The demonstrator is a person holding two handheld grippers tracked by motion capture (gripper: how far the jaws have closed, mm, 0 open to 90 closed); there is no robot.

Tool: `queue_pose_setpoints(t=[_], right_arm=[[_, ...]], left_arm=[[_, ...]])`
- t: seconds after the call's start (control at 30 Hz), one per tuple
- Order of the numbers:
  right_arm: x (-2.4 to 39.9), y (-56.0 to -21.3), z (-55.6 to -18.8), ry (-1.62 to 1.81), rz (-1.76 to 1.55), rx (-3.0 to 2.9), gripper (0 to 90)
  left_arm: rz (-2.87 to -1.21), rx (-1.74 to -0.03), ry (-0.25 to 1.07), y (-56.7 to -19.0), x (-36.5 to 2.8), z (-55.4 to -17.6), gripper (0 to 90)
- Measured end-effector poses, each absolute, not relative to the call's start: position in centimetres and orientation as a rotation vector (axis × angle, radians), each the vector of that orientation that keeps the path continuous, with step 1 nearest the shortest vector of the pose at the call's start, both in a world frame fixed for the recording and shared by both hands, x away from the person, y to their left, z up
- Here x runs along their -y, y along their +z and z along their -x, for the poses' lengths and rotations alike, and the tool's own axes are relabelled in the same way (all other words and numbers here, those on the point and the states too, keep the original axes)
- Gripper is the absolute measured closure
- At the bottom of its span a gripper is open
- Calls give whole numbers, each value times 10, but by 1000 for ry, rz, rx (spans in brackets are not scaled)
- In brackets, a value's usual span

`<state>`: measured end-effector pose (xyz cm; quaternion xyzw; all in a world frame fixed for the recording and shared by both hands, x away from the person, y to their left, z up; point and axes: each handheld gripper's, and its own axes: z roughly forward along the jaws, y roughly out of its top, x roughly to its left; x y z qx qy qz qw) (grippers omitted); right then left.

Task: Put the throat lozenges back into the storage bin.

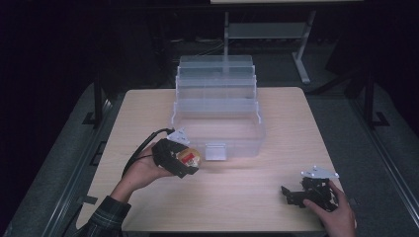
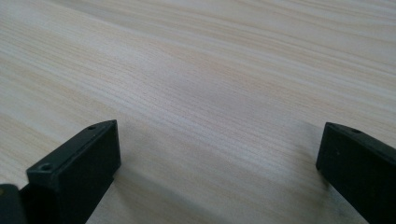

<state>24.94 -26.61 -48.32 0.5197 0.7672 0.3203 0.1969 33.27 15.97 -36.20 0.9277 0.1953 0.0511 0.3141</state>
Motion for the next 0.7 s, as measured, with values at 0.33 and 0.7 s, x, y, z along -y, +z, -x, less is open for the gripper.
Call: queue_pose_setpoints(t=[0.33,0.7], right_arm=[[266,-483,-249,894,-1453,-2147,0],[266,-483,-249,894,-1456,-2147,0]], left_arm=[[-2443,-523,146,-356,-159,-340,196],[-2435,-537,169,-348,-161,-349,196]])
